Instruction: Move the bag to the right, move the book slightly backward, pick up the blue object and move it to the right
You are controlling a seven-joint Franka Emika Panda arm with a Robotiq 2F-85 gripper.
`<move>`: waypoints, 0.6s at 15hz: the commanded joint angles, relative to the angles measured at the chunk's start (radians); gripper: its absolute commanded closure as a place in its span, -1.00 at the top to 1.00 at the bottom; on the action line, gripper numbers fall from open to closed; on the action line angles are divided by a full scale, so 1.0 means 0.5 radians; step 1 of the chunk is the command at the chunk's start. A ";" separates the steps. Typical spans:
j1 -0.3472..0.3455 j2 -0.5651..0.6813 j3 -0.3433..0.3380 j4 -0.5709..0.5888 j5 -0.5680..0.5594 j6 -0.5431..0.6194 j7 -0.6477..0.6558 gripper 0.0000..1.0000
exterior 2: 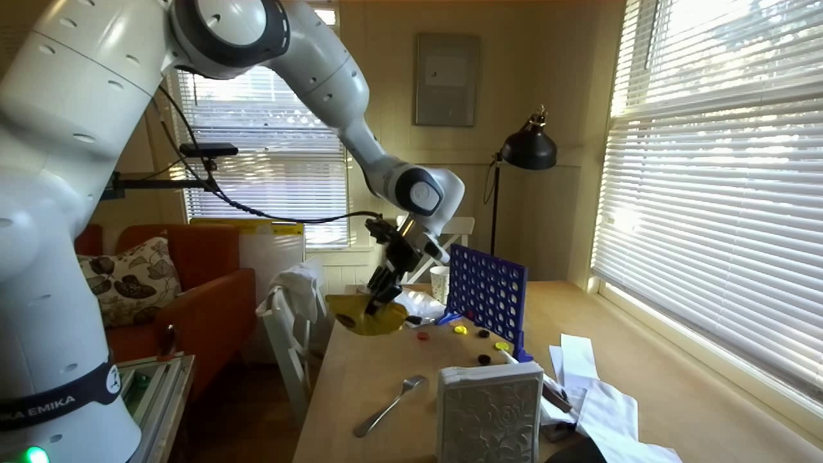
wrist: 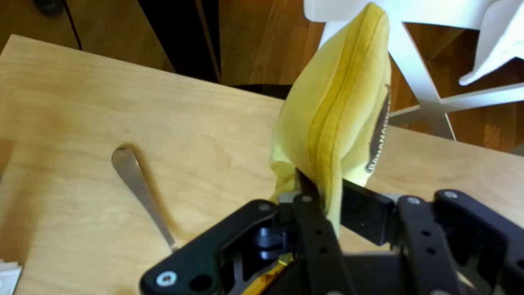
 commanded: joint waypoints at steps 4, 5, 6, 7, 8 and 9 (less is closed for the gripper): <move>-0.068 -0.061 0.005 0.039 -0.002 -0.003 -0.028 -0.79; -0.066 -0.058 0.006 0.039 -0.002 -0.003 -0.028 -0.79; -0.063 -0.055 0.007 0.039 -0.002 -0.003 -0.028 -0.95; -0.073 -0.085 -0.026 0.023 -0.048 0.101 -0.035 -0.95; -0.088 -0.115 -0.081 0.043 -0.145 0.148 -0.036 -0.95; -0.117 -0.140 -0.107 0.048 -0.182 0.231 -0.080 -0.95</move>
